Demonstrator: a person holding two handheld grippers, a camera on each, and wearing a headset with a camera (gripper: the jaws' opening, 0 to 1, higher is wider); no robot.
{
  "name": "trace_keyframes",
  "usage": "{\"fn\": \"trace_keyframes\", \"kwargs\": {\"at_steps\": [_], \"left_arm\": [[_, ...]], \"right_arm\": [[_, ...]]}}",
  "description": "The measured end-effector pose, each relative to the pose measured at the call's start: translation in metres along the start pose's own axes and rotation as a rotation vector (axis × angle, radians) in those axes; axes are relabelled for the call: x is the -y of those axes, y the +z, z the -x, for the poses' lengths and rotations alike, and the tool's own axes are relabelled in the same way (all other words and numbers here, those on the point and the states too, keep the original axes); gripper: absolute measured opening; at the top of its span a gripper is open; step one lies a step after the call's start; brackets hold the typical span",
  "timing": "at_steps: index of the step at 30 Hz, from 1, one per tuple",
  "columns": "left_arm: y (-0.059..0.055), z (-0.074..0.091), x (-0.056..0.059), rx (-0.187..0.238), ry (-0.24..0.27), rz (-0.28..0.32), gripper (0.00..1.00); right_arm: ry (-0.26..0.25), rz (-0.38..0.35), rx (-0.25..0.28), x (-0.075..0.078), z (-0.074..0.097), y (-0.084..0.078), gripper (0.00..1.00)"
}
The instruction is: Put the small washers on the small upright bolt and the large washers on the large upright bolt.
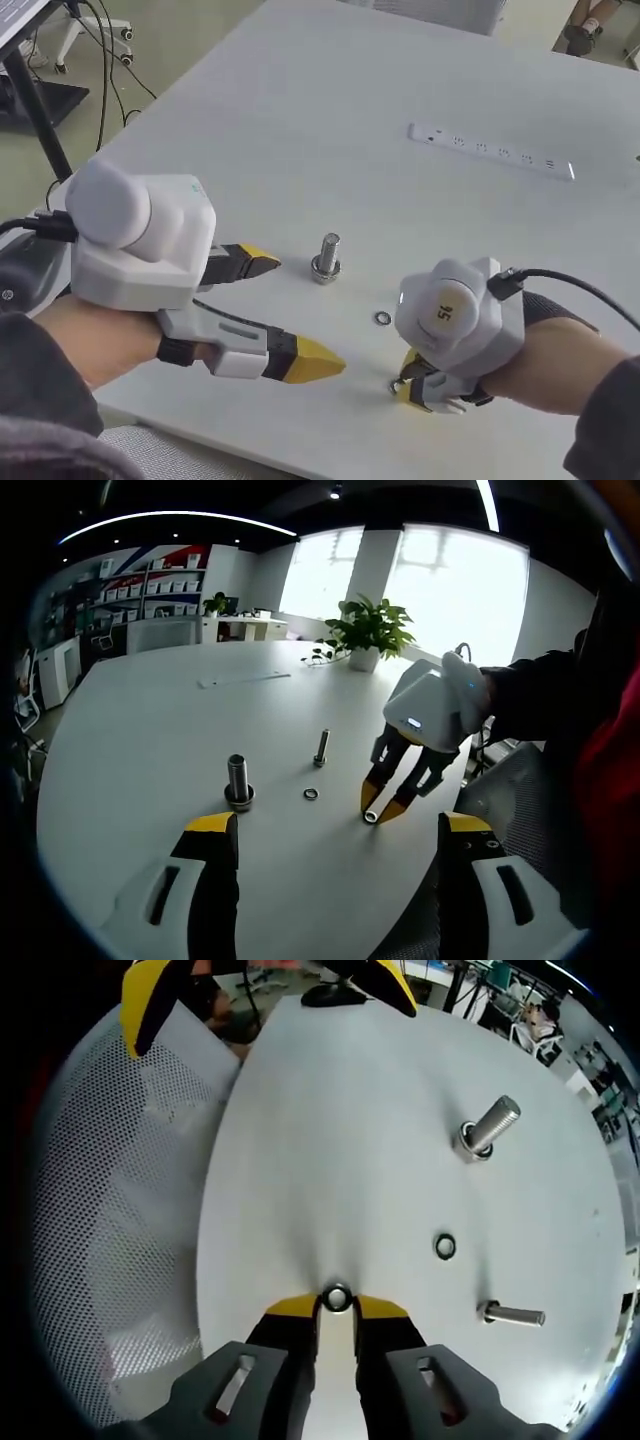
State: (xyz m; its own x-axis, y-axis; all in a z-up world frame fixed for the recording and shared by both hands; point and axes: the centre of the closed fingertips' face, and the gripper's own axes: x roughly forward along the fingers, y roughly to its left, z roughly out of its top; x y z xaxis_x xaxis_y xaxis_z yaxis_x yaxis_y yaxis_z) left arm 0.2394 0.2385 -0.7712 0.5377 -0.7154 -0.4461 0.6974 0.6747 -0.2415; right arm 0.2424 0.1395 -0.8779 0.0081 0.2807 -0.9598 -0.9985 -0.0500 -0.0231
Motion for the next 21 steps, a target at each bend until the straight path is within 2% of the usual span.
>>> {"fn": "trace_keyframes", "kwargs": {"at_steps": [10, 21], "left_arm": [[0.000, -0.001, 0.000, 0.001, -0.001, 0.001, 0.81], [0.000, -0.002, 0.002, -0.003, -0.005, 0.000, 0.81]], "right_arm": [[-0.006, -0.026, -0.014, 0.005, 0.004, -0.010, 0.14], [-0.032, -0.072, -0.017, 0.018, 0.016, -0.025, 0.14]]}}
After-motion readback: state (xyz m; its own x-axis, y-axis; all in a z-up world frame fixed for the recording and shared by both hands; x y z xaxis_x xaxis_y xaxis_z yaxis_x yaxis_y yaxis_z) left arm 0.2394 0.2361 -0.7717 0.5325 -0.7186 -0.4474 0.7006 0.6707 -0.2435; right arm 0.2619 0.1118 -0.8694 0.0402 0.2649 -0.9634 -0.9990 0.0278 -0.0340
